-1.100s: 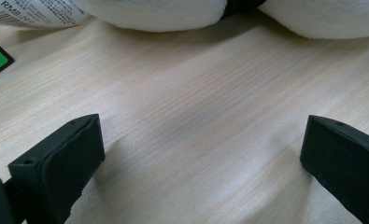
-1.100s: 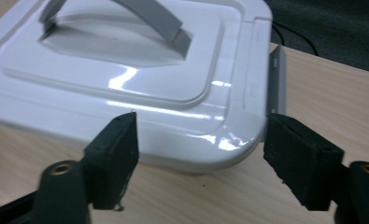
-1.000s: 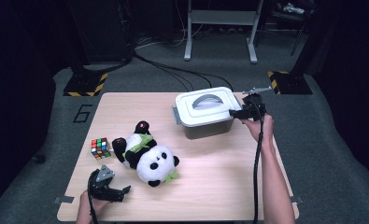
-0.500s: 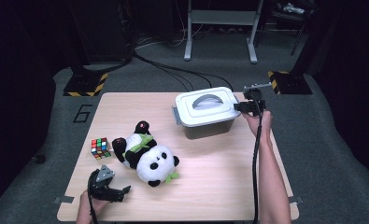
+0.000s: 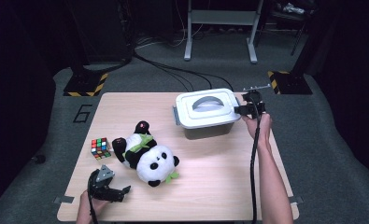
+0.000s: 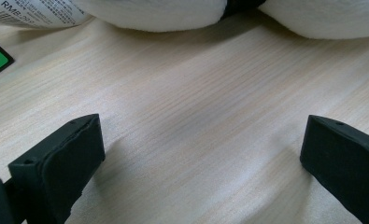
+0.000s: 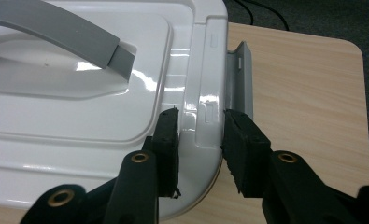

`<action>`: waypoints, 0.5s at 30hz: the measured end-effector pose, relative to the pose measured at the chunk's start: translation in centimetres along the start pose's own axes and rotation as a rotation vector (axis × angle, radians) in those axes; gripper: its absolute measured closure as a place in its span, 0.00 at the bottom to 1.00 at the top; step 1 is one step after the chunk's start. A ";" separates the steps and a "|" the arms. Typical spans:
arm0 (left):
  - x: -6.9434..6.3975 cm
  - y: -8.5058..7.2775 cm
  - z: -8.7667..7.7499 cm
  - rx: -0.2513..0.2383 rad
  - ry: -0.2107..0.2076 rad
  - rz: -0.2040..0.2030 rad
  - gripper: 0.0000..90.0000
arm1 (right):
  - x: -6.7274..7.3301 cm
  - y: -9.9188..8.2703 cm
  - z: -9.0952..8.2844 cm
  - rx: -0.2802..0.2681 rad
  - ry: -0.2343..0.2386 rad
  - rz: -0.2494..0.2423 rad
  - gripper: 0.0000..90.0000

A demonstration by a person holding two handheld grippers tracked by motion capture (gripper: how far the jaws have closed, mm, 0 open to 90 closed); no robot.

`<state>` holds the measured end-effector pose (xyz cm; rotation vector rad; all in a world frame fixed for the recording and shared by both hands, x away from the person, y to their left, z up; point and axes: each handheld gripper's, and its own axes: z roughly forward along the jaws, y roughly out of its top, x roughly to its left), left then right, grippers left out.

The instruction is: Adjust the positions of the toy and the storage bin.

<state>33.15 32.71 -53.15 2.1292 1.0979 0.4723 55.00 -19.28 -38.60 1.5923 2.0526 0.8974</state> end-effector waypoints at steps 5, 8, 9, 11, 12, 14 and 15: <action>0.0 0.0 0.0 0.000 0.000 0.000 0.00 | 0.5 -0.5 -0.5 0.004 -0.011 0.009 0.73; 0.0 0.0 0.0 0.000 0.000 0.000 0.00 | 0.6 -0.8 -0.6 -0.011 -0.006 -0.002 0.73; 0.0 0.0 0.0 0.000 -0.001 -0.001 0.00 | 0.4 -0.9 -0.6 -0.026 0.003 -0.006 0.72; 0.0 0.0 0.0 0.000 0.000 0.000 0.00 | -0.1 -1.0 -0.7 -0.051 0.026 -0.004 0.70; 0.0 0.0 0.0 0.000 -0.001 0.000 0.00 | -0.3 -1.1 -0.7 -0.064 0.025 -0.003 0.68; 0.0 0.0 0.0 0.000 -0.001 -0.001 0.00 | -0.6 -1.1 -1.1 -0.092 0.032 -0.006 0.65; 0.0 0.0 0.0 0.000 0.000 0.000 0.00 | -0.8 -1.1 -1.3 -0.108 0.031 -0.004 0.64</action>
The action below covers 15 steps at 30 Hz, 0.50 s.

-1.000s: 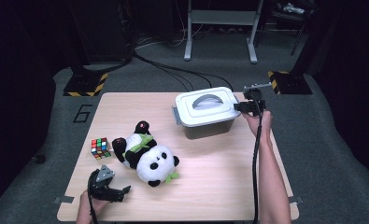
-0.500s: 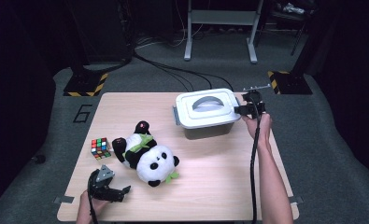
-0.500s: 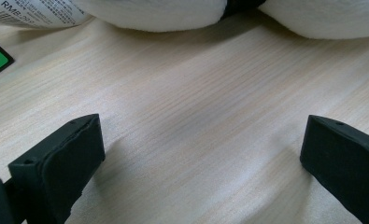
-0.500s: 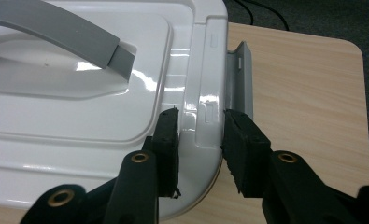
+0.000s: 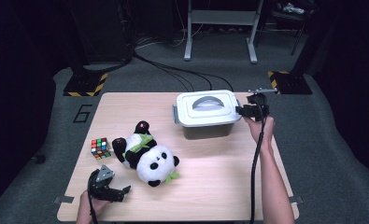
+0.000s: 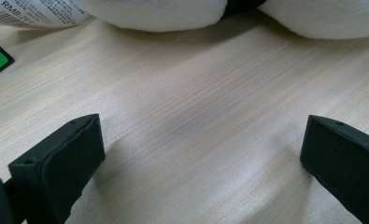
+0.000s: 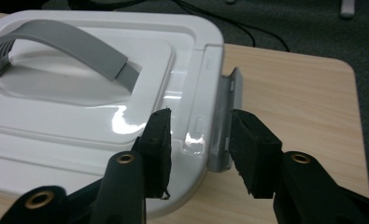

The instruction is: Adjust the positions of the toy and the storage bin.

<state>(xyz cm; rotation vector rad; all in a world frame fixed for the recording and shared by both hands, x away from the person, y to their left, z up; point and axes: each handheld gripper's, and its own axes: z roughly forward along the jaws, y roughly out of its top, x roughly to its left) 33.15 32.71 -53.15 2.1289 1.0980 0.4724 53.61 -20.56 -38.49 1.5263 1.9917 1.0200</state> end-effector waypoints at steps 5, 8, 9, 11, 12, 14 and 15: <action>0.0 0.0 0.0 0.000 0.000 -0.001 0.00 | -1.1 0.0 -0.3 -0.012 -0.033 -0.009 0.65; 0.0 0.0 0.0 0.001 0.000 0.000 0.00 | -1.9 -0.1 0.1 -0.010 -0.046 0.016 0.69; 0.0 0.0 0.0 0.000 0.000 0.000 0.00 | -2.1 -0.1 0.4 -0.012 -0.048 0.032 0.70; 0.0 0.0 0.0 0.001 -0.001 0.000 0.00 | -2.5 -0.3 1.0 0.001 -0.045 0.036 0.72; 0.0 0.0 0.0 0.000 0.000 0.000 0.00 | -2.6 -0.3 1.4 0.006 -0.047 0.035 0.73; 0.0 0.0 0.0 0.000 0.000 0.000 0.00 | -2.8 -0.5 2.0 0.022 -0.045 0.045 0.74; 0.0 0.0 0.0 0.000 0.000 0.000 0.00 | -2.8 -0.5 2.3 0.021 -0.040 0.052 0.75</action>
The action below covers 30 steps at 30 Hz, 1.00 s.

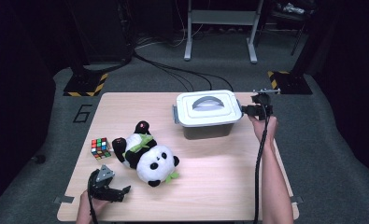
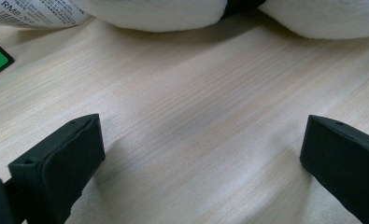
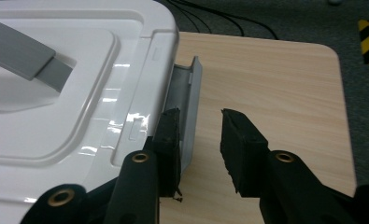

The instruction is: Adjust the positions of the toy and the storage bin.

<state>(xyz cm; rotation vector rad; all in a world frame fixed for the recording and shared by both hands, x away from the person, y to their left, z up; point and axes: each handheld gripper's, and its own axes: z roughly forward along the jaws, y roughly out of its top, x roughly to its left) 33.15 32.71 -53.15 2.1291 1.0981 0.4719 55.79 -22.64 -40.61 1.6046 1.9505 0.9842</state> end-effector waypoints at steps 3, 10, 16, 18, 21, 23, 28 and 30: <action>0.0 0.0 0.0 0.000 0.000 0.000 0.00 | -0.2 -0.2 0.8 0.002 0.019 0.008 0.77; 0.0 0.0 0.0 0.000 0.000 0.000 0.00 | -0.3 -0.5 1.5 0.005 0.066 0.047 0.90; 0.0 0.0 0.0 -0.001 0.000 0.001 0.00 | 0.1 -0.6 0.9 0.034 0.038 0.069 0.91; 0.0 0.0 0.0 0.000 0.000 0.000 0.00 | 0.4 -0.7 0.6 0.040 0.029 0.081 0.91; 0.0 0.0 0.0 0.000 0.000 0.000 0.00 | 0.7 -1.2 0.0 0.054 0.027 0.099 0.90; 0.0 0.0 0.0 0.000 0.000 0.000 0.00 | 0.8 -1.6 -0.5 0.059 0.032 0.100 0.90; 0.0 0.0 0.0 0.000 0.000 0.001 0.00 | 1.2 -2.5 -1.5 0.058 0.033 0.100 0.89; 0.0 0.0 0.0 0.000 0.000 0.000 0.00 | 1.3 -2.7 -1.8 0.058 0.040 0.098 0.89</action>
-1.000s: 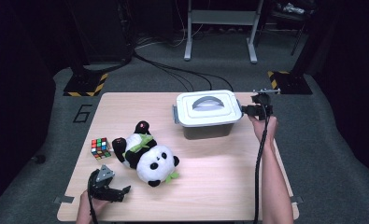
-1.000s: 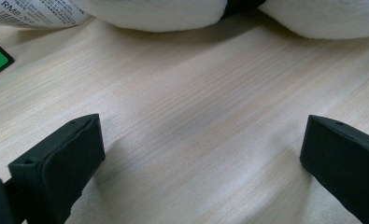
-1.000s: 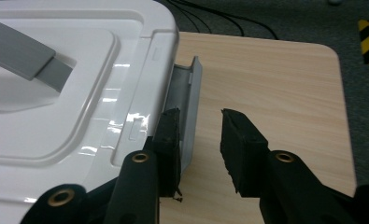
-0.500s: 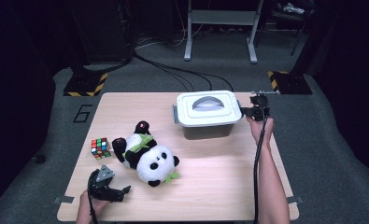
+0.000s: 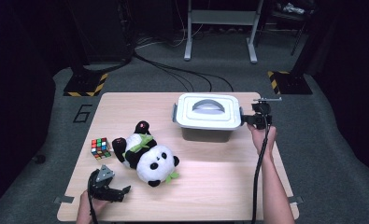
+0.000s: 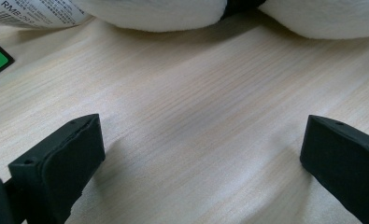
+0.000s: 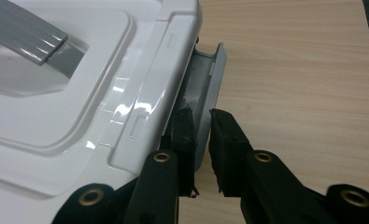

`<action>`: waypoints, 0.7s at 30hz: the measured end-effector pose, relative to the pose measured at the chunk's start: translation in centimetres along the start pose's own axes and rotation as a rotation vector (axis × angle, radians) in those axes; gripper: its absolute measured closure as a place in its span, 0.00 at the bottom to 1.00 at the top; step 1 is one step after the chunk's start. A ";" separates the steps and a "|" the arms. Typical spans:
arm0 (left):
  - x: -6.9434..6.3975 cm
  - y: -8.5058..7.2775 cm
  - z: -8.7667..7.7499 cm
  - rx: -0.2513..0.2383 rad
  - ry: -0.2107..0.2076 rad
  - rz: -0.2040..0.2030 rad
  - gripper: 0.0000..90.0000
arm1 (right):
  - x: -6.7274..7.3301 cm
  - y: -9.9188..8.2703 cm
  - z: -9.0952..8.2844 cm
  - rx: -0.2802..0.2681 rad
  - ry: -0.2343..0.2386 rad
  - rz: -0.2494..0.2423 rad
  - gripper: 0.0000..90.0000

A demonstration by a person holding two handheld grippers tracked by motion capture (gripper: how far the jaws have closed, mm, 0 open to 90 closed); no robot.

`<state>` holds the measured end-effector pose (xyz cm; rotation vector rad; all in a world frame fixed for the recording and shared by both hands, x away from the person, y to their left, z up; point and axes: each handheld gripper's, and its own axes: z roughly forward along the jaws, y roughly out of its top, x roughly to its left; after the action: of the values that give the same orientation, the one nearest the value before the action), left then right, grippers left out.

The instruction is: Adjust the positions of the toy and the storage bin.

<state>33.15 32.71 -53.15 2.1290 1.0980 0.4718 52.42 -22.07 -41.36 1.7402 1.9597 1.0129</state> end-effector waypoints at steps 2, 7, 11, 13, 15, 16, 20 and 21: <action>0.0 0.0 0.0 0.000 0.000 0.000 0.00 | 0.1 -0.3 -0.2 -0.002 -0.001 -0.001 0.89; 0.0 0.0 0.0 0.000 0.000 0.000 0.00 | -0.2 -0.5 -0.5 -0.011 0.014 -0.018 0.83; 0.0 0.0 0.0 0.000 0.000 0.001 0.00 | -0.8 -0.1 -1.1 -0.029 -0.001 -0.032 0.64; 0.0 0.0 0.0 0.000 0.000 0.000 0.00 | -1.1 0.2 -1.6 -0.036 -0.003 -0.039 0.52; 0.0 0.0 0.0 0.000 0.000 0.000 0.00 | -1.2 0.5 -2.2 -0.043 -0.008 -0.058 0.41; 0.0 0.0 0.0 0.000 0.000 0.000 0.00 | -1.1 0.6 -2.4 -0.049 -0.010 -0.063 0.38; 0.0 0.0 0.0 0.000 0.000 0.000 0.00 | -0.5 1.1 -3.2 -0.057 0.019 -0.124 0.25; 0.0 0.0 0.0 0.000 0.000 0.000 0.00 | -0.3 1.3 -3.2 -0.055 0.033 -0.142 0.24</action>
<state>33.15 32.71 -53.15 2.1295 1.0979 0.4717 51.30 -23.27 -38.33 1.5411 2.0234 1.0417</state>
